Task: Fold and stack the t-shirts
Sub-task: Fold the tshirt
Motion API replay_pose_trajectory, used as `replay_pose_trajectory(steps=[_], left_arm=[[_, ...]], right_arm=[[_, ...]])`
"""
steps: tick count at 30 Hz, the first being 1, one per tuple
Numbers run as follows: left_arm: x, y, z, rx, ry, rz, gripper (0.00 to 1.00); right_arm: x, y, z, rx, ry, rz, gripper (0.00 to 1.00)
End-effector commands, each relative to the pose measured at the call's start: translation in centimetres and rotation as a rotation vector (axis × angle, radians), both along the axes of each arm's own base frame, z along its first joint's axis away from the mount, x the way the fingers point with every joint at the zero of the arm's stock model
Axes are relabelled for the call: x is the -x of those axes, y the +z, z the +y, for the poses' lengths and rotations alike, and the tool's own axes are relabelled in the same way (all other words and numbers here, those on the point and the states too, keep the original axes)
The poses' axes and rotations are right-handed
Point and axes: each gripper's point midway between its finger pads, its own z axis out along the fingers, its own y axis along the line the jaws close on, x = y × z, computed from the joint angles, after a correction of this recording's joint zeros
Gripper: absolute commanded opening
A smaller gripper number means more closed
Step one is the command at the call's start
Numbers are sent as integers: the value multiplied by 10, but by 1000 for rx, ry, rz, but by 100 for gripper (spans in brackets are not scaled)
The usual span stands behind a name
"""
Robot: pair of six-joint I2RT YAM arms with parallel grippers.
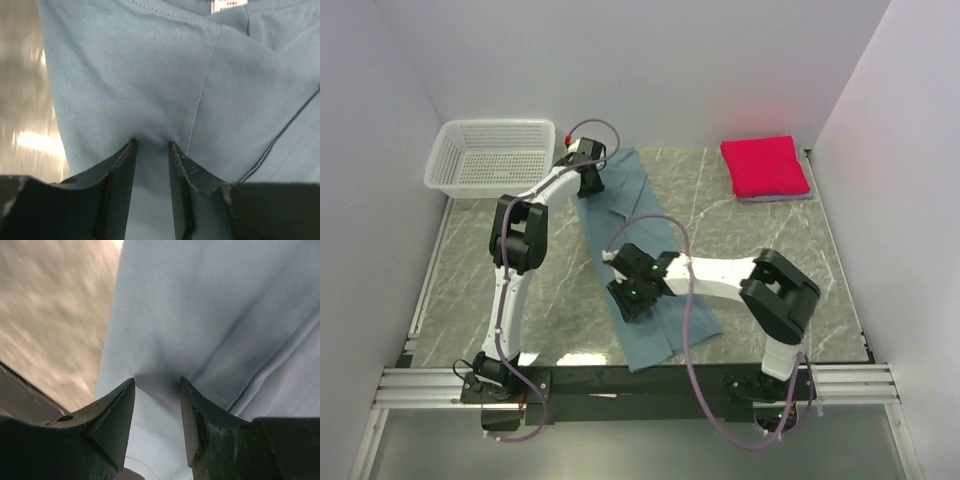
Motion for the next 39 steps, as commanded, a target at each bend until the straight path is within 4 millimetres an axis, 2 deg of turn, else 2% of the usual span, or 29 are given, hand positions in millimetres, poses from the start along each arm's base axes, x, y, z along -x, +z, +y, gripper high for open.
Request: replay_pose_trajectory(steps=[1, 2, 3, 4, 6, 7, 9, 10, 11, 12, 14, 15, 16, 17, 18, 20, 21, 22, 24, 27, 28, 30, 32, 33, 34, 35, 36, 38, 39], left_arm=[[-15, -39, 27, -111, -62, 63, 40], [-22, -37, 25, -114, -74, 47, 40], [-27, -37, 26, -122, -84, 33, 41], [-33, -32, 27, -140, -103, 10, 42], [-44, -22, 24, -138, -121, -49, 43], [-47, -16, 23, -146, -136, -70, 49], [-56, 4, 20, -135, -147, -132, 55], [-58, 12, 18, -129, -151, -151, 59], [-59, 21, 15, -115, -156, -168, 63], [-61, 41, 13, -99, -154, -208, 64], [-60, 63, 9, -72, -140, -246, 70], [-59, 85, 8, -58, -133, -277, 74], [-57, 98, 3, -40, -131, -296, 75], [-56, 110, 1, -30, -128, -313, 75], [-53, 135, -2, -14, -125, -352, 76], [-46, 159, -13, 10, -127, -386, 77], [-41, 181, -16, 17, -122, -419, 78], [-34, 187, -24, 27, -124, -417, 78], [-19, 211, -34, 48, -117, -438, 78], [13, 222, -39, 77, -90, -400, 78], [24, 222, -43, 74, -79, -386, 77], [56, 212, -39, 69, -73, -315, 77], [84, 201, -45, 71, -74, -261, 78], [108, 189, -40, 64, -66, -205, 78], [125, 182, -47, 60, -83, -179, 78], [139, 175, -47, 57, -85, -155, 78], [164, 160, -41, 58, -65, -94, 77], [196, 147, -49, 82, -79, -22, 77], [218, 136, -45, 86, -60, 30, 77]], right_arm=[[0, -26, 6, 86, 31, 53, 49], [-9, -16, 23, 48, 41, 39, 49], [-11, -14, 28, 49, 42, 44, 50], [-19, -5, 41, 26, 44, 29, 50], [-23, 6, 48, 14, 43, 25, 50], [-28, 21, 56, -19, 44, 5, 50], [-32, 35, 53, -17, 16, -23, 50], [-36, 49, 48, -28, -8, -50, 51], [-40, 55, 42, -20, -47, -68, 51], [-45, 68, 30, -12, -88, -110, 52], [-52, 69, 2, 12, -175, -111, 52], [-55, 81, -10, 5, -210, -135, 52], [-52, 73, -28, 33, -237, -120, 52], [-59, 74, -43, 34, -287, -120, 52], [-60, 83, -54, 15, -314, -128, 52], [-52, 71, -76, 29, -349, -93, 53], [-59, 75, -88, 6, -393, -103, 54], [-47, 63, -96, 11, -390, -58, 54], [-42, 55, -110, 11, -418, -38, 56], [-34, 50, -114, -15, -422, -11, 57], [-27, 43, -117, -7, -426, 10, 57], [-25, 39, -120, -9, -436, 11, 57], [-20, 29, -127, 12, -459, 28, 57], [-20, 26, -129, 21, -466, 30, 57], [-17, 21, -132, 31, -472, 40, 57], [-15, 19, -133, 37, -469, 47, 57], [-13, 16, -133, 43, -465, 59, 56], [-8, 12, -134, 47, -457, 72, 56], [-5, 10, -135, 44, -456, 85, 55]])
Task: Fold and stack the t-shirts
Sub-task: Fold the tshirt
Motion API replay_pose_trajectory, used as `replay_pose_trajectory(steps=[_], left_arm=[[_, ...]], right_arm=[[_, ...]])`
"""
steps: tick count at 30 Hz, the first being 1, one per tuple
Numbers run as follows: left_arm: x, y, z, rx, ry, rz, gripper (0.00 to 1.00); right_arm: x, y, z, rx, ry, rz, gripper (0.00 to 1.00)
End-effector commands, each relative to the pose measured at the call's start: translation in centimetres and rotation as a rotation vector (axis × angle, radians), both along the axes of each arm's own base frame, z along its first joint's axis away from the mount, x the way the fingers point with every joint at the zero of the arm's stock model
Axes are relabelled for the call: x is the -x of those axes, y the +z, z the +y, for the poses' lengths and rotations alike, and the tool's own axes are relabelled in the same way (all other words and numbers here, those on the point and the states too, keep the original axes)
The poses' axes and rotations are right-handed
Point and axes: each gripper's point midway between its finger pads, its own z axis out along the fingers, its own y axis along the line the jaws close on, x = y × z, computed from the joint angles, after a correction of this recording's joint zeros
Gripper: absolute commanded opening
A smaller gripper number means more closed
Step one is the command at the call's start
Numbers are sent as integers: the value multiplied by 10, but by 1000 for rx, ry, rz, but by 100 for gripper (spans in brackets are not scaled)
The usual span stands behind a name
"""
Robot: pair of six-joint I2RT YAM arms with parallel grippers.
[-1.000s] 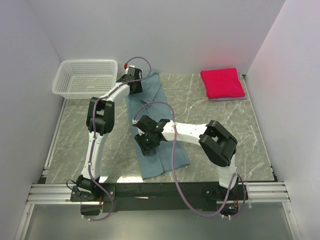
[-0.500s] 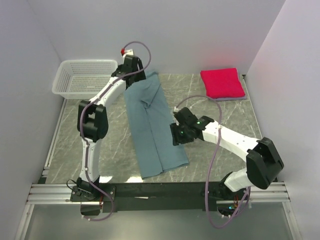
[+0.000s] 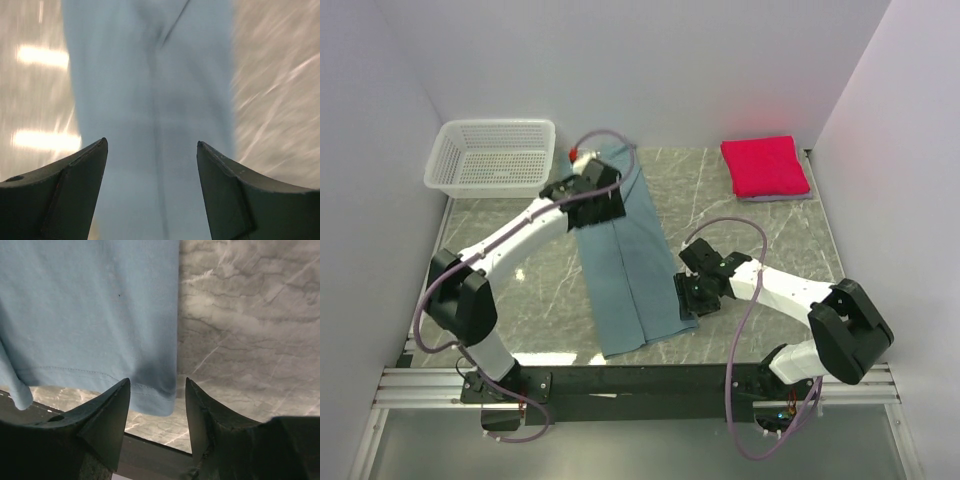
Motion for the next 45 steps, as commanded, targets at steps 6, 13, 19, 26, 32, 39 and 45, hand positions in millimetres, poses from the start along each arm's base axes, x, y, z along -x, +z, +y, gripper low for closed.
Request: replay_pose_trajectory(steps=[6, 13, 19, 26, 32, 39, 45], left_arm=[[147, -68, 2, 13, 47, 351, 77], [222, -104, 4, 15, 17, 537, 76], [257, -127, 14, 33, 26, 628, 68], [278, -143, 6, 43, -48, 697, 56], [286, -153, 0, 28, -65, 733, 50], [293, -163, 6, 9, -43, 759, 43], [298, -173, 7, -4, -55, 783, 42]], right_arm=[[22, -14, -1, -47, 3, 71, 52], [34, -24, -10, -21, 6, 105, 41], [34, -19, -4, -50, 24, 100, 6], [31, -13, 0, -78, 19, 78, 0], [31, -14, 0, -82, 23, 77, 0], [31, -14, 3, -99, 22, 78, 0], [33, -19, 3, -91, 20, 91, 0]])
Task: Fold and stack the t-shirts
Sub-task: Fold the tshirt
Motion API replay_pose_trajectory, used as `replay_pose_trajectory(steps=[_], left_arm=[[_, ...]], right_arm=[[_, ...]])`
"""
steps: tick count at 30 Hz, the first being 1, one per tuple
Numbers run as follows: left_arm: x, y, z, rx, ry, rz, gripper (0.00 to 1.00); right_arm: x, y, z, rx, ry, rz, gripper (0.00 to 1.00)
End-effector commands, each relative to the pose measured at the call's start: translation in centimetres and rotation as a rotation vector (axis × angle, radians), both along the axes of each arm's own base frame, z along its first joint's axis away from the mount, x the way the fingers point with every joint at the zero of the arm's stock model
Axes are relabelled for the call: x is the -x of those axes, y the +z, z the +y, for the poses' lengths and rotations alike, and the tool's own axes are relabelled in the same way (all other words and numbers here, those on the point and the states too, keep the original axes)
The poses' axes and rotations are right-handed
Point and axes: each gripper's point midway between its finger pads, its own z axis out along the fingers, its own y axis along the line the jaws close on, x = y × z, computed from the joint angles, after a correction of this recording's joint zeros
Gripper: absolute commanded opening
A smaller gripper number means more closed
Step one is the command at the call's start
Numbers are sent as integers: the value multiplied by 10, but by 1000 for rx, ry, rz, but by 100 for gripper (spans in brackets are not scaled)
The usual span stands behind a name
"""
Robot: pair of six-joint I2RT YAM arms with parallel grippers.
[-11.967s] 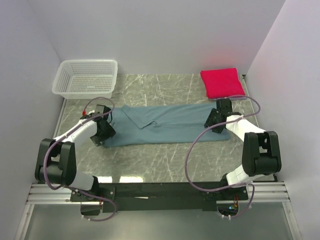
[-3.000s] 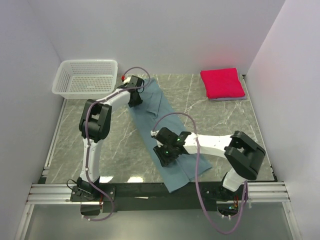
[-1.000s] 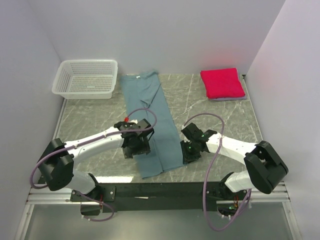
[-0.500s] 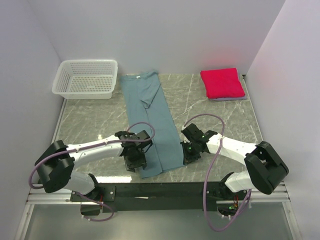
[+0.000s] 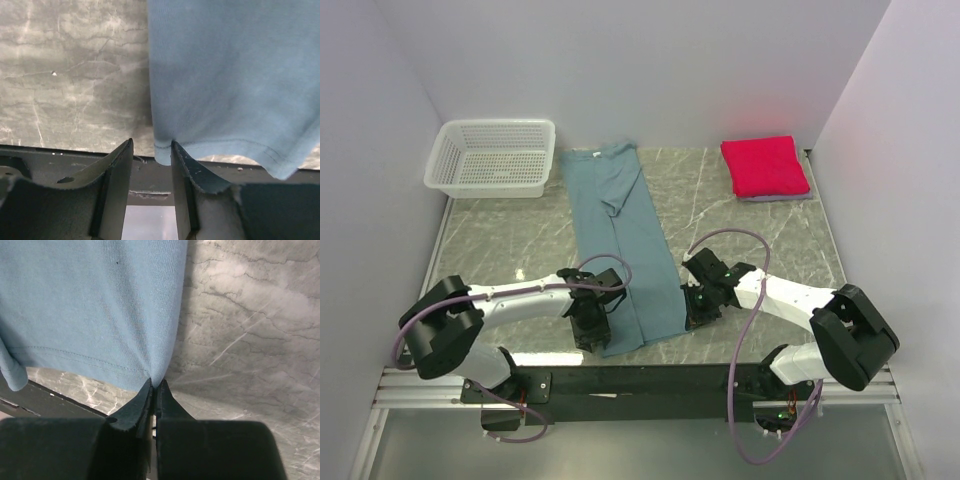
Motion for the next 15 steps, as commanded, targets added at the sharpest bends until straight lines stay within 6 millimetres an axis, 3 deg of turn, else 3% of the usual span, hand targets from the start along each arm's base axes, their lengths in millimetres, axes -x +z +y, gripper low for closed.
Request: replay_pose_trajectory(steps=[1, 11, 14, 15], left_arm=[[2, -7, -5, 8, -4, 17, 42], [8, -22, -1, -32, -18, 59, 40], [9, -24, 4, -59, -14, 68, 32], [10, -25, 4, -60, -14, 70, 24]], right_arm=[[5, -4, -2, 7, -3, 15, 0], [3, -4, 1, -2, 10, 14, 0], [3, -2, 1, -4, 15, 10, 0], [4, -2, 1, -3, 18, 11, 0]])
